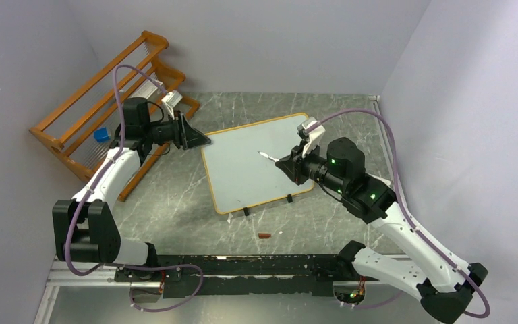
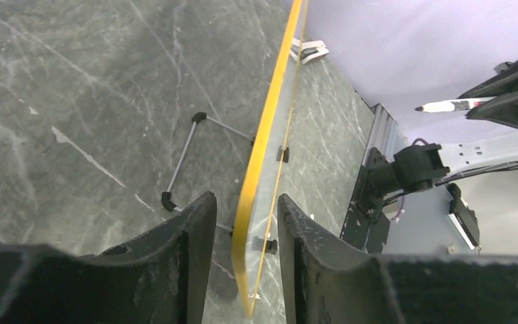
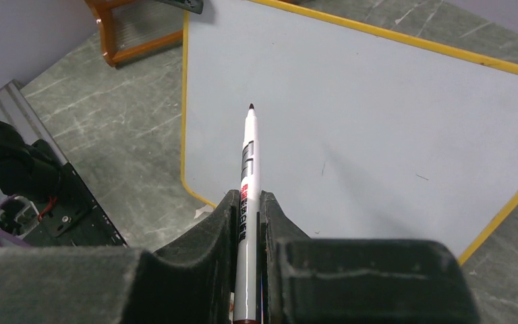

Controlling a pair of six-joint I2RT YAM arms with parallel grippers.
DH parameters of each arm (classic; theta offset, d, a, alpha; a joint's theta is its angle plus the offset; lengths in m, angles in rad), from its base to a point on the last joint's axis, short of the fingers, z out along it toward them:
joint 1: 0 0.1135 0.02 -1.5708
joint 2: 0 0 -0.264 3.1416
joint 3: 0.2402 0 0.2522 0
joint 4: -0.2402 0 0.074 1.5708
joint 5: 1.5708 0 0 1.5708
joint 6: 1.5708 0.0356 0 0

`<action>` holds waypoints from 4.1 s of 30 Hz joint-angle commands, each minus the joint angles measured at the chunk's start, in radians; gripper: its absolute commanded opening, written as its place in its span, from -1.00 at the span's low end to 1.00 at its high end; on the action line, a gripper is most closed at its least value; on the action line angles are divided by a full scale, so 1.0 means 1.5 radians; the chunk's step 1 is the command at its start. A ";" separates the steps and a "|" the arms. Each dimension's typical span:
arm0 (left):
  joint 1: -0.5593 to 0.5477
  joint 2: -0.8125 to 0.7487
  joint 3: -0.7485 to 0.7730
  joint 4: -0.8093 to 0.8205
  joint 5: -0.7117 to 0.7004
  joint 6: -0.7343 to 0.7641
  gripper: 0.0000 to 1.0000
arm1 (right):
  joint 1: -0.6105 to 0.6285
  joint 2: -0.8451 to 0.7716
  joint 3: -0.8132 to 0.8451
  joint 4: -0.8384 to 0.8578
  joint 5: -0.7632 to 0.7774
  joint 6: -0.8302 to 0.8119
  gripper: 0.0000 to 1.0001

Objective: Write a sentence on the whiteboard

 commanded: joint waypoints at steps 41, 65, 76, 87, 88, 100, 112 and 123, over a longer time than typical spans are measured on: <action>0.005 -0.150 -0.165 0.029 -0.018 0.020 -0.90 | 0.278 0.120 0.072 -0.023 0.304 0.001 -1.00; 0.006 -0.175 -0.181 0.045 -0.024 0.010 -0.90 | 0.450 0.350 0.226 -0.059 0.550 0.019 -1.00; 0.005 -0.180 -0.182 0.040 -0.027 0.007 -0.90 | 0.454 0.421 0.273 -0.011 0.590 -0.009 -1.00; 0.004 -0.180 -0.182 0.039 -0.027 0.006 -0.90 | 0.454 0.461 0.288 0.019 0.603 -0.027 -1.00; 0.005 -0.181 -0.182 0.040 -0.027 0.006 -0.90 | 0.454 0.461 0.285 0.024 0.603 -0.027 -1.00; 0.005 -0.180 -0.185 0.047 -0.023 0.000 -0.90 | 0.451 0.493 0.297 0.034 0.621 -0.031 -1.00; 0.004 -0.179 -0.185 0.051 -0.019 -0.002 -0.90 | 0.442 0.496 0.304 0.039 0.617 -0.030 -1.00; 0.004 -0.178 -0.187 0.054 -0.015 -0.004 -0.90 | 0.428 0.510 0.318 0.018 0.602 -0.024 -1.00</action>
